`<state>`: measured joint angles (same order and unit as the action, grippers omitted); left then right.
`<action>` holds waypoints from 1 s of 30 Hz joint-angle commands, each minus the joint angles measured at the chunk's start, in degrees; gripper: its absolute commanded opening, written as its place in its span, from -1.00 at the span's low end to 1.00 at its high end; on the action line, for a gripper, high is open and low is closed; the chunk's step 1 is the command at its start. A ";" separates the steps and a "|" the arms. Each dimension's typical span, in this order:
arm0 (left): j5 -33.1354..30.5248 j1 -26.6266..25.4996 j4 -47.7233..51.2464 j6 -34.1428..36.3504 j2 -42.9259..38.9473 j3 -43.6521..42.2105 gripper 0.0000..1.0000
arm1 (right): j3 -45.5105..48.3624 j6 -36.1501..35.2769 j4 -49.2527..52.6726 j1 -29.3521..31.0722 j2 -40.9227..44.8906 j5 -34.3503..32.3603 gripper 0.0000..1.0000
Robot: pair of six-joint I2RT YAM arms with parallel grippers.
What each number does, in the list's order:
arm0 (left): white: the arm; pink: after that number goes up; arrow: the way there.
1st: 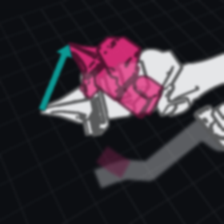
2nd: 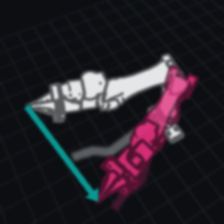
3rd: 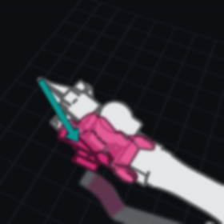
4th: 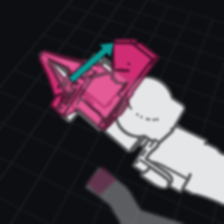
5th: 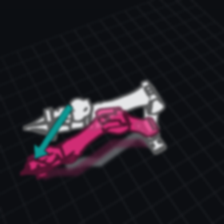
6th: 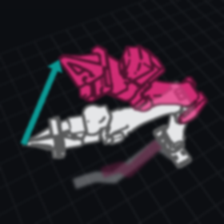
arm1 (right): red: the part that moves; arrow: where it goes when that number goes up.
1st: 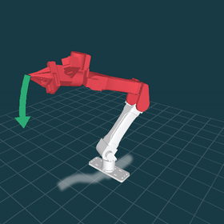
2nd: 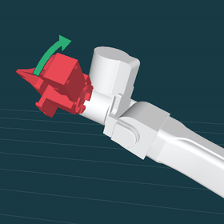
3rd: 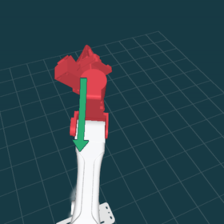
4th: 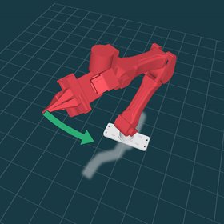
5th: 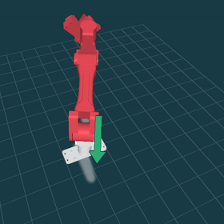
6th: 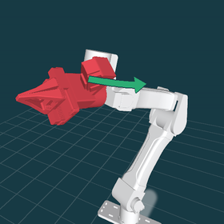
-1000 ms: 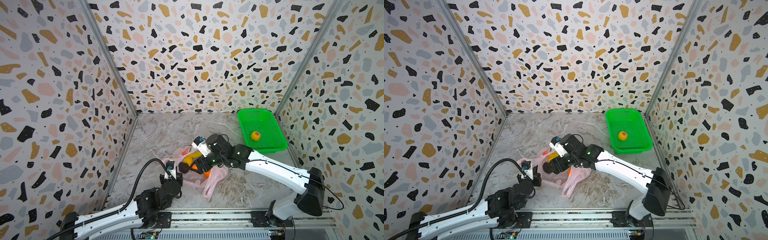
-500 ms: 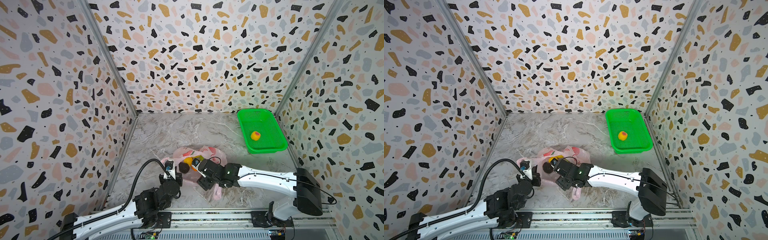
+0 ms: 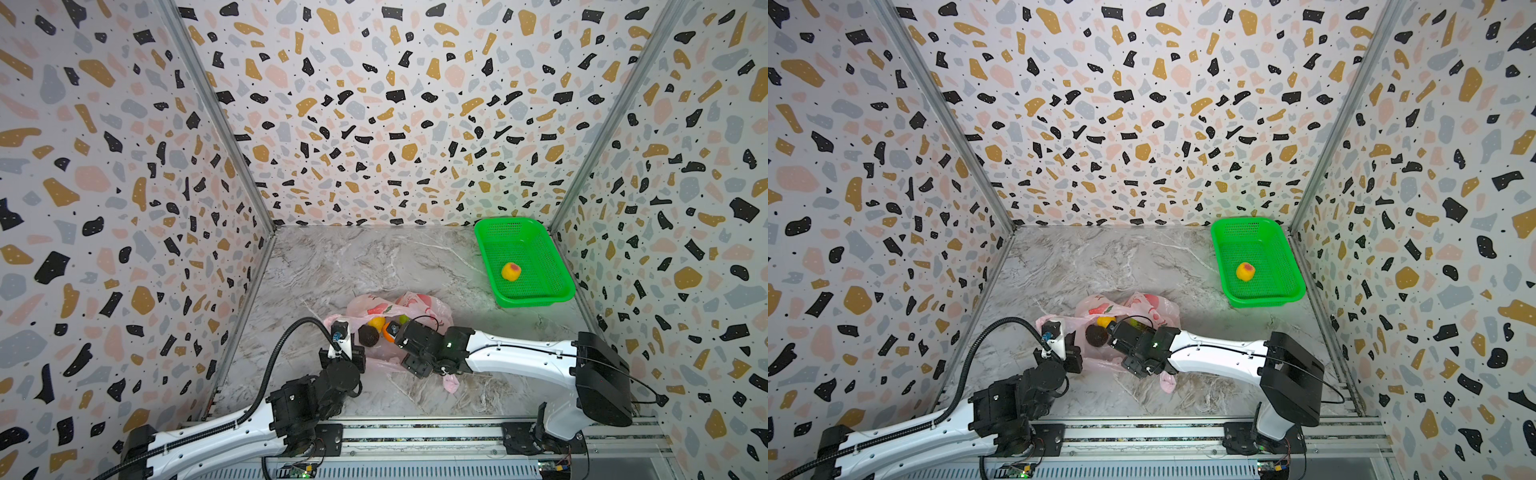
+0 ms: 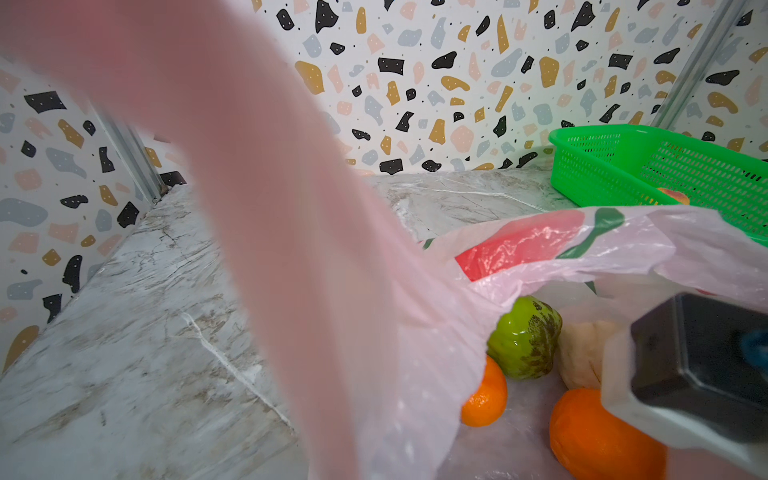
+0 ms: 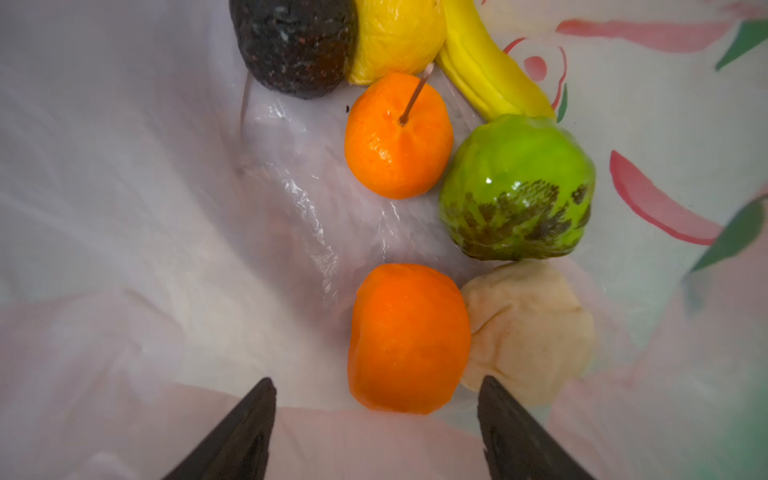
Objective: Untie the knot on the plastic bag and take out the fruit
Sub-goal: 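Lower the right gripper into the bag and grasp the large orange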
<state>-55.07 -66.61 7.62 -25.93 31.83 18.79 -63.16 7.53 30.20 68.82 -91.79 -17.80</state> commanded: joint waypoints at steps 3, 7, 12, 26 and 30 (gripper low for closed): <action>-0.26 -0.36 -2.54 1.96 -0.56 2.22 -1.00 | 1.15 -0.76 2.37 0.79 -0.65 -2.28 0.56; 0.27 -0.30 -2.34 1.70 -1.11 1.79 -1.00 | -3.89 -1.83 2.84 -0.21 -3.84 -1.36 0.60; 1.13 -0.36 -2.08 1.72 -1.34 1.18 -1.00 | -14.17 -0.14 5.54 -4.43 -8.89 3.46 0.60; 2.32 -0.45 -2.05 1.36 -1.41 0.00 -1.00 | -13.82 6.00 5.95 -9.01 -11.73 9.65 0.60; 2.68 -0.52 -2.95 1.41 -1.11 -0.50 -1.00 | -11.77 6.19 4.96 -9.27 -11.43 9.81 0.58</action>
<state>-52.66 -66.87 7.35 -24.82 30.87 18.76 -75.44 12.34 35.18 59.94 -106.34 -8.93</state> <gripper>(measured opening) 0.047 0.792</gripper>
